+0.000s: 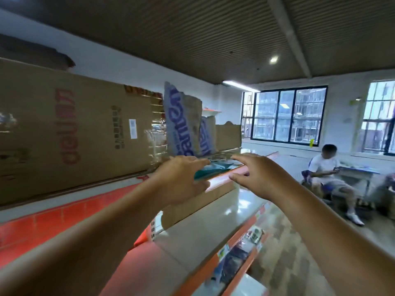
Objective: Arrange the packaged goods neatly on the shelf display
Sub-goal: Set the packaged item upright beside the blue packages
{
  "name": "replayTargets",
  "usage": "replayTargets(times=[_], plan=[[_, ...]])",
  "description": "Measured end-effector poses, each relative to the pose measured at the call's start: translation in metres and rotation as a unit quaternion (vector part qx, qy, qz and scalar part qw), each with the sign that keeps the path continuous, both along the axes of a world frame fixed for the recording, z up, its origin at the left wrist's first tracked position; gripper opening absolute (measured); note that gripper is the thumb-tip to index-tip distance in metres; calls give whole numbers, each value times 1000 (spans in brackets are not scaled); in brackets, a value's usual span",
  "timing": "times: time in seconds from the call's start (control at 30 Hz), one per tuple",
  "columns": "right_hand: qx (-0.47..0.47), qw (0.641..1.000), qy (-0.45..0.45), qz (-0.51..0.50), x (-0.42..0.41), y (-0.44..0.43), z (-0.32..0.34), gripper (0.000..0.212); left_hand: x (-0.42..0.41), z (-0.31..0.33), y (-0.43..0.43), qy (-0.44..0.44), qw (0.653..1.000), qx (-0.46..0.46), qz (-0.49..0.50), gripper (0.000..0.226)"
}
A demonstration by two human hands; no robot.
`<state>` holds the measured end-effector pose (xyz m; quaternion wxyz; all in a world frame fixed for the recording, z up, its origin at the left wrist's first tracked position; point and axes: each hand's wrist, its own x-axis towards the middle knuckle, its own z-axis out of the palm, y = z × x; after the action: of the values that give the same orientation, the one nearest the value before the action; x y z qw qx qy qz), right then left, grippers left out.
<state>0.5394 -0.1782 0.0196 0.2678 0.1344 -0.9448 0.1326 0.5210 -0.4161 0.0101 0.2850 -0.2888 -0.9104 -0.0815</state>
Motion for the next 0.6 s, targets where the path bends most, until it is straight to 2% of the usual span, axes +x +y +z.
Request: replayTargets(times=[0.1,0.27,0.6], plan=[[-1,1000,-6,-19,-13,49,6,59,-21,5,42,-17,1000,-6,-1,56],[6,999,-18,-44,-34,108,12,55,-54,13,99,-13,999,-23,34,63],[44,996,-28,-68,-130,167,11,55,-159,27,150,-33,996,-77,44,48]])
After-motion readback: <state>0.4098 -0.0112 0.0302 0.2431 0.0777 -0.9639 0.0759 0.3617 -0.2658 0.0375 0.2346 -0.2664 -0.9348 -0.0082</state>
